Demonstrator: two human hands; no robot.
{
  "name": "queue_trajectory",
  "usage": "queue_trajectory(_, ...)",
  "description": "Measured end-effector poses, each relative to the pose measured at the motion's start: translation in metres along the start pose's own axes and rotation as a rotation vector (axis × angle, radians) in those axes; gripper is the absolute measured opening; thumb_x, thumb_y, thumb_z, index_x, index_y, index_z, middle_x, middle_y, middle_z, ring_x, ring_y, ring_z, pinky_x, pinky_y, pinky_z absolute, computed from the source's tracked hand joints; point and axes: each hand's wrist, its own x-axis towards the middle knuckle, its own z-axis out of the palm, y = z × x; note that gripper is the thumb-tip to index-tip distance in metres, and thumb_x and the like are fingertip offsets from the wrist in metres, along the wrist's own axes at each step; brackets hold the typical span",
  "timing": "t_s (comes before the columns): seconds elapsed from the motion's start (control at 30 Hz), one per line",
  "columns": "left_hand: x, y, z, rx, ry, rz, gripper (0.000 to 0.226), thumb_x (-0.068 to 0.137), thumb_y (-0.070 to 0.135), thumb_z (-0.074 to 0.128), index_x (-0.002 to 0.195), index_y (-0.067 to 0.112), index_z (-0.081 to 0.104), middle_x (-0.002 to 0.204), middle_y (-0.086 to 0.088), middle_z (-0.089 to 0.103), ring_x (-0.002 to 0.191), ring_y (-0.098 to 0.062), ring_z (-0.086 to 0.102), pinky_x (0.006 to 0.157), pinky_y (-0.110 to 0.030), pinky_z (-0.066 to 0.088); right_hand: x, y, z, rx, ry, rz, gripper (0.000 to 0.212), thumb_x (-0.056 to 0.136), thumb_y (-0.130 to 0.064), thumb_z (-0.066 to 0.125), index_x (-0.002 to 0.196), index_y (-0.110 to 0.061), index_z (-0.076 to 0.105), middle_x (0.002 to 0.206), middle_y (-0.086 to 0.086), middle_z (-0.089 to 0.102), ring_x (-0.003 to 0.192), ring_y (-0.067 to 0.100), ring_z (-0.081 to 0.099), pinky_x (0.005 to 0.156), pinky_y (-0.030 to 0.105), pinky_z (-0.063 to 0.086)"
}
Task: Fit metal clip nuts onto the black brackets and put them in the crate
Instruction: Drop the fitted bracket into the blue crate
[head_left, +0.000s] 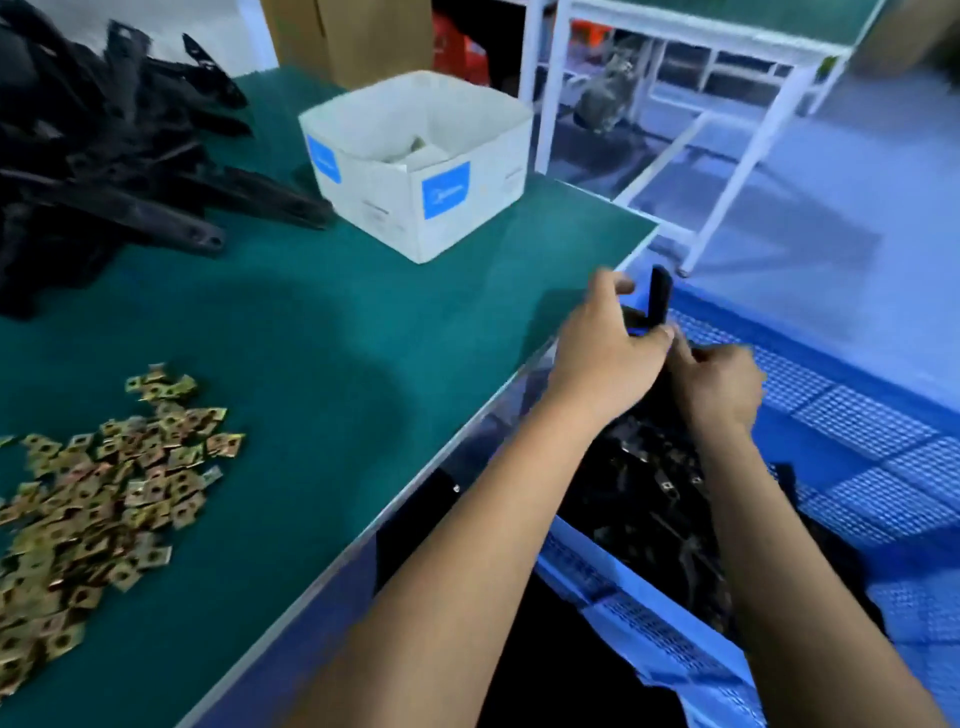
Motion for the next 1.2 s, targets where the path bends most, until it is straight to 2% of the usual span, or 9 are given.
queue_trajectory(0.13,-0.003,-0.045,0.054,-0.074,-0.289,-0.351,0.048,0.084,0.024,0.080,0.122,0.016,0.051,0.119,-0.017,0.070,0.115,-0.032,0.067,0.102,-0.048,0.052,0.018,0.092,0.003,-0.197,-0.141,0.161,0.069,0.089,-0.066,0.066,0.089,0.002,0.072,0.098,0.030,0.070,0.100,0.045,0.067,0.078,0.044,0.051)
queue_trajectory(0.2,-0.008,-0.064,0.065,-0.024,-0.358,-0.434,0.047,0.082,0.032,0.081,0.116,0.020,0.051,0.123,-0.013,0.066,0.116,-0.031,0.065,0.101,-0.045,0.053,0.021,0.116,0.008,-0.256,-0.227,0.222,0.065,0.090,-0.062,0.068,0.085,0.003,0.065,0.092,0.026,0.070,0.091,0.040,0.067,0.070,0.040,0.050)
queue_trajectory(0.3,-0.011,-0.083,0.069,0.142,-0.451,-0.487,0.080,0.081,0.046,0.076,0.147,0.019,0.038,0.148,-0.005,0.048,0.133,-0.027,0.051,0.106,-0.038,0.044,0.024,0.133,0.011,-0.345,-0.319,0.290,0.054,0.089,-0.051,0.075,0.070,-0.005,0.055,0.066,0.010,0.060,0.061,0.026,0.057,0.048,0.029,0.037)
queue_trajectory(0.4,-0.008,-0.084,0.065,0.173,-0.413,-0.435,0.085,0.084,0.044,0.073,0.154,0.021,0.032,0.152,-0.005,0.045,0.136,-0.027,0.047,0.109,-0.039,0.042,0.026,0.130,0.010,-0.337,-0.288,0.303,0.043,0.087,-0.042,0.077,0.073,-0.006,0.058,0.068,0.010,0.061,0.064,0.027,0.061,0.051,0.028,0.040)
queue_trajectory(0.53,0.004,-0.050,0.049,0.250,-0.167,-0.161,0.057,0.086,0.033,0.071,0.135,0.019,0.046,0.125,-0.003,0.058,0.120,-0.026,0.057,0.092,-0.035,0.047,0.024,0.081,-0.001,-0.228,-0.179,0.101,0.025,0.085,-0.027,0.071,0.075,-0.005,0.067,0.062,0.007,0.057,0.070,0.031,0.059,0.062,0.031,0.043)
queue_trajectory(0.67,0.020,0.011,0.014,0.061,0.100,0.158,0.043,0.086,0.013,0.071,0.125,0.012,0.053,0.125,-0.003,0.065,0.111,-0.020,0.065,0.097,-0.032,0.050,0.013,-0.019,-0.016,-0.116,-0.060,-0.227,0.033,0.083,-0.019,0.060,0.056,-0.007,0.044,0.047,0.006,0.040,0.057,0.031,0.034,0.048,0.034,0.025)
queue_trajectory(0.77,0.026,0.044,-0.037,-0.044,0.262,0.283,0.030,0.084,0.006,0.069,0.107,0.018,0.056,0.105,0.005,0.068,0.091,-0.007,0.068,0.085,-0.023,0.053,-0.014,-0.100,-0.022,-0.005,-0.041,-0.470,0.026,0.081,-0.018,0.054,0.059,-0.011,0.043,0.054,0.011,0.047,0.064,0.027,0.031,0.054,0.037,0.031)
queue_trajectory(0.93,0.012,0.034,-0.146,-0.116,0.507,0.195,0.023,0.081,0.009,0.067,0.098,0.022,0.060,0.096,0.007,0.071,0.080,0.004,0.067,0.085,-0.029,0.057,-0.085,-0.197,0.010,0.028,-0.249,-0.819,0.019,0.084,-0.021,0.049,0.074,-0.011,0.060,0.074,0.014,0.066,0.070,0.040,0.051,0.057,0.037,0.039)
queue_trajectory(1.2,-0.081,-0.043,-0.317,-0.003,0.985,-0.033,0.013,0.085,0.010,0.069,0.098,0.013,0.067,0.095,-0.006,0.071,0.090,-0.019,0.068,0.090,-0.045,0.057,-0.233,-0.286,0.093,-0.043,-0.621,-1.164,0.011,0.088,-0.024,0.064,0.084,-0.015,0.066,0.085,0.012,0.068,0.081,0.040,0.065,0.065,0.035,0.049)
